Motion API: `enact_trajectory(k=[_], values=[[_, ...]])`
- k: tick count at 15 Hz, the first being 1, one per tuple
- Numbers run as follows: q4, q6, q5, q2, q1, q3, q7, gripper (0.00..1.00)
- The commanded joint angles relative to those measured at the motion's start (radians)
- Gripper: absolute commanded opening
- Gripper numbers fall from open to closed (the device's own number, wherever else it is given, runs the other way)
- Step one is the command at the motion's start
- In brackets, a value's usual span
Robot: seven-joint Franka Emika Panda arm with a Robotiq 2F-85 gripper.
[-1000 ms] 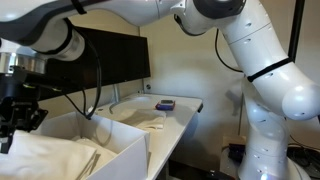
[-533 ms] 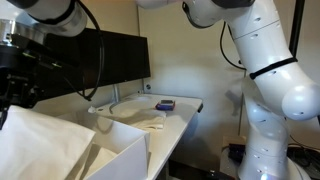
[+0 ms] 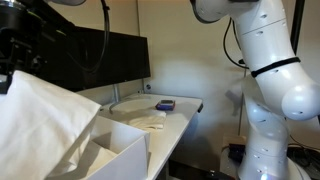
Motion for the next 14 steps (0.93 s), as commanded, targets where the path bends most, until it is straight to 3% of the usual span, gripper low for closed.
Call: enact_trajectory(k=[1,8,14], values=[[0.05,-0.087,-0.006,-0.03,-0.027,-0.006,-0.013,0.1],[0.118,-0.173,0.017,-0.067,-0.098,-0.074,-0.081,0.09],[0.097,-0.3,0.079,-0.108,-0.24,-0.141,-0.389,0.09]])
